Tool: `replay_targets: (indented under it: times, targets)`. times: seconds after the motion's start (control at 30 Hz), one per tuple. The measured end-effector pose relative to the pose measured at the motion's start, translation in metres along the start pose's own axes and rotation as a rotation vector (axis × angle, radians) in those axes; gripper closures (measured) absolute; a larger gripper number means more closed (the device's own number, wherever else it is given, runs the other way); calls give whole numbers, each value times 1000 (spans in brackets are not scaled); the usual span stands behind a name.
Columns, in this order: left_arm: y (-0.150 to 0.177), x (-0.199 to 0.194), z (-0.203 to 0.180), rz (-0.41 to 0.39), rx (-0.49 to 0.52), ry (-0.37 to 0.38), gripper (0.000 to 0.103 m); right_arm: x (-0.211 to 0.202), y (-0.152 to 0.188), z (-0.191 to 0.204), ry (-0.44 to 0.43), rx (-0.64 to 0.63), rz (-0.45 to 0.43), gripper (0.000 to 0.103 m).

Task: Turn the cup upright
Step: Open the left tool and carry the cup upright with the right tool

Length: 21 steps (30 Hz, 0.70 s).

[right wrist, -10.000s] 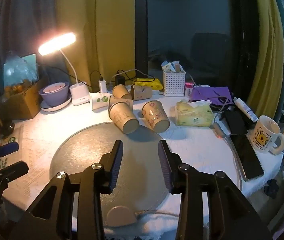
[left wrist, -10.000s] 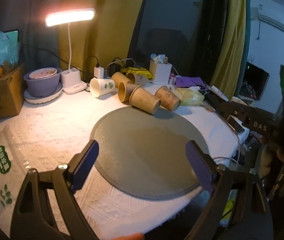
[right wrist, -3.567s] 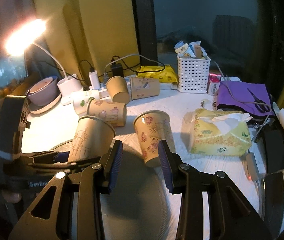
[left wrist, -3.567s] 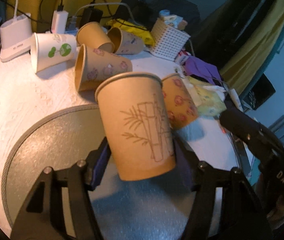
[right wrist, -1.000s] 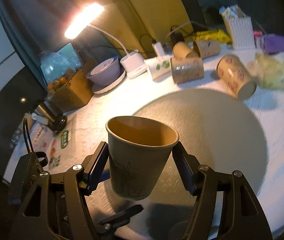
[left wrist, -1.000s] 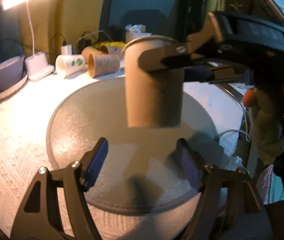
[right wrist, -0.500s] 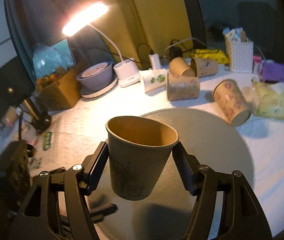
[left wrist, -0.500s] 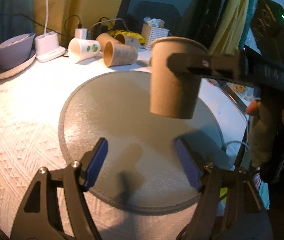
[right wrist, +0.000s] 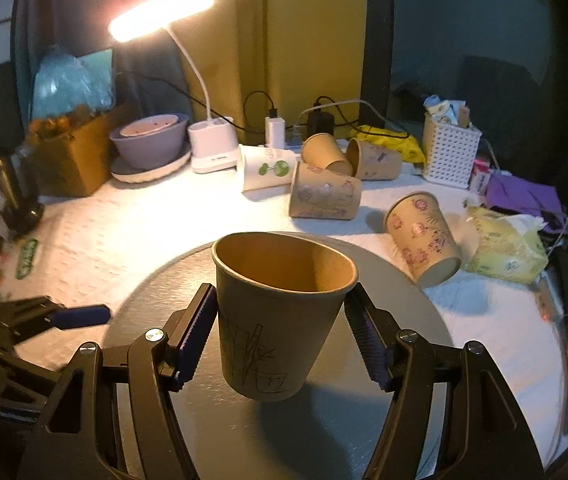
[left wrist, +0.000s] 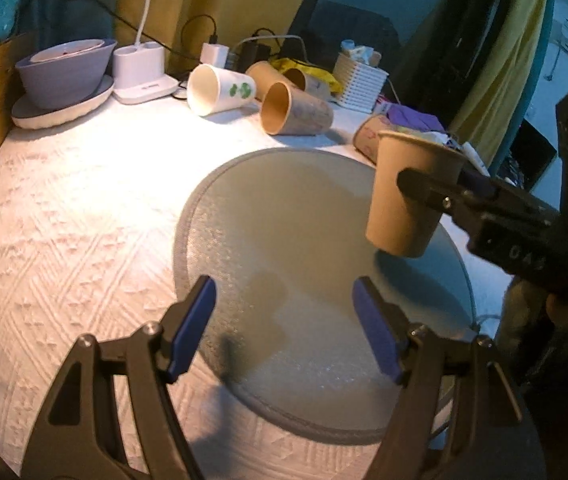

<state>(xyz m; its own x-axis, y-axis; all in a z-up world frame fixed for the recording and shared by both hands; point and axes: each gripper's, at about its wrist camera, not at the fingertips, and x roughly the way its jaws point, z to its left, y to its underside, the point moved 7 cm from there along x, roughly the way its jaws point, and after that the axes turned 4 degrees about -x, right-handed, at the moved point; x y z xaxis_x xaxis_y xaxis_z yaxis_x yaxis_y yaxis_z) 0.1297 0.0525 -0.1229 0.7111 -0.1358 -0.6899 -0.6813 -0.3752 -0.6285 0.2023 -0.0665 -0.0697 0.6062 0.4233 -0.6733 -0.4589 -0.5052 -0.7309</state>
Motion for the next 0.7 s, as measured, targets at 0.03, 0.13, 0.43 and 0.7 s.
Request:
replay_targets:
  times: [0.03, 0.13, 0.43, 0.7]
  targets:
    - [0, 1, 1, 2, -1, -1, 31, 1, 0, -1, 9, -3, -3, 34]
    - [0, 2, 2, 6, -5, -3, 31, 4, 2, -5, 42, -17, -12, 34]
    - [0, 6, 2, 16, -11, -10, 31, 8, 10, 1, 59, -67, -14, 34]
    - [6, 6, 1, 31, -21, -11, 30, 3, 19, 7, 74, -100, -25, 34]
